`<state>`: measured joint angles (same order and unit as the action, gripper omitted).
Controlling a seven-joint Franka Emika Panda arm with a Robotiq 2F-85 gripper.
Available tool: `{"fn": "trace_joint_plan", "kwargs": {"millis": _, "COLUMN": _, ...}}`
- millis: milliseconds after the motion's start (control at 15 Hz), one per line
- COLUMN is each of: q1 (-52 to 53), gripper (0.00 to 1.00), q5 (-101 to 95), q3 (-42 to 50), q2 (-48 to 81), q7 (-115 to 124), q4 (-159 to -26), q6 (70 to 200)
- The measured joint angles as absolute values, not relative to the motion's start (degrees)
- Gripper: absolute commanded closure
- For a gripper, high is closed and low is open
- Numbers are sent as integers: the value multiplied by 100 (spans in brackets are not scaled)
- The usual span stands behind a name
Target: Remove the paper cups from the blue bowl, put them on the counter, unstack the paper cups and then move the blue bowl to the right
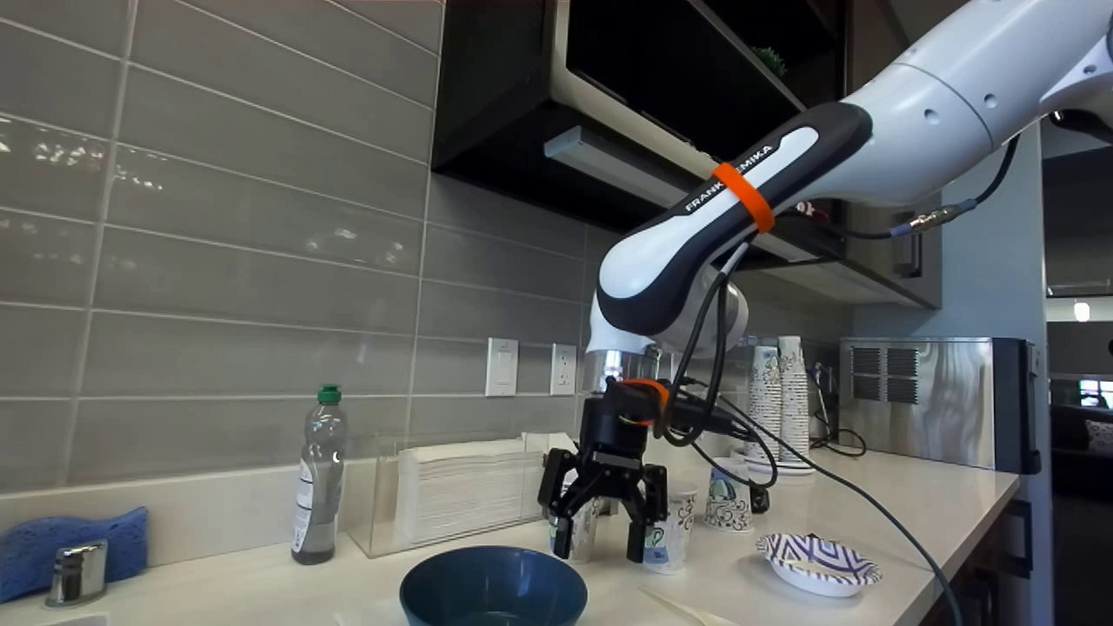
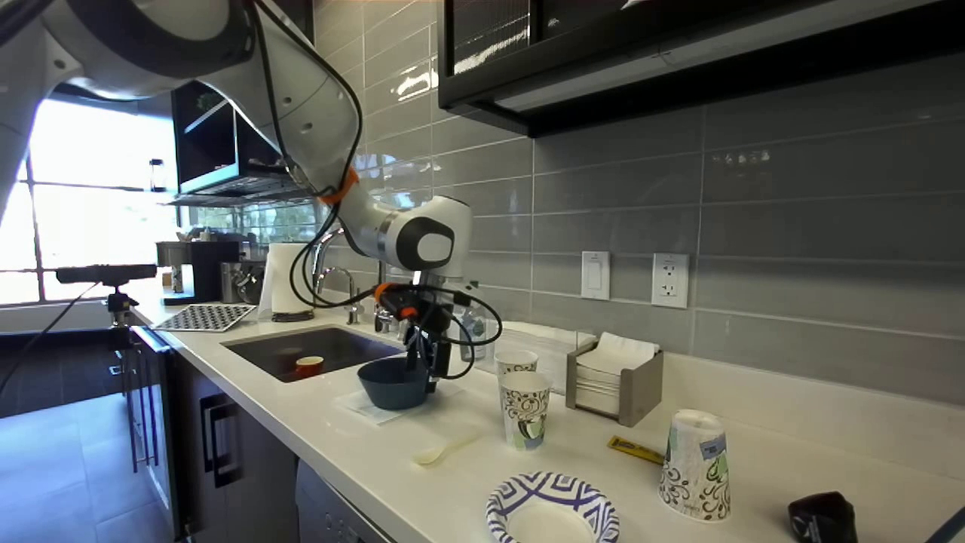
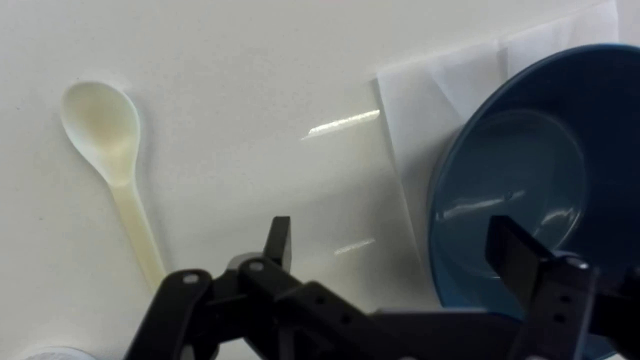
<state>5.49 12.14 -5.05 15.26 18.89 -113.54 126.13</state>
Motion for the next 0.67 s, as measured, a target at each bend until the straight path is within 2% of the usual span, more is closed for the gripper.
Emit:
{"fn": "trace_joint_plan", "kwargs": {"millis": 333, "q1": 550, "gripper": 0, "q5": 1408, "q3": -556, "q2": 1699, "q7": 1578, "q4": -11302, "q6": 12810}}
{"fn": "trace_joint_plan", "kwargs": {"millis": 400, "q1": 549, "gripper": 9, "q5": 1484, "q3": -559, "q2": 1750, "q7": 1517, "q4": -11290, "q6": 12862}}
{"fn": "trace_joint_plan", "kwargs": {"millis": 467, "q1": 548, "gripper": 26, "q5": 1566, "q3": -562, "q2": 1803, "q7": 1457, "q4": -11279, "q6": 12907}}
{"fn": "trace_joint_plan", "kwargs": {"millis": 667, "q1": 544, "gripper": 48, "q5": 1736, "q3": -576, "q2": 1957, "q7": 1321, "q4": -11214, "q6": 13013}}
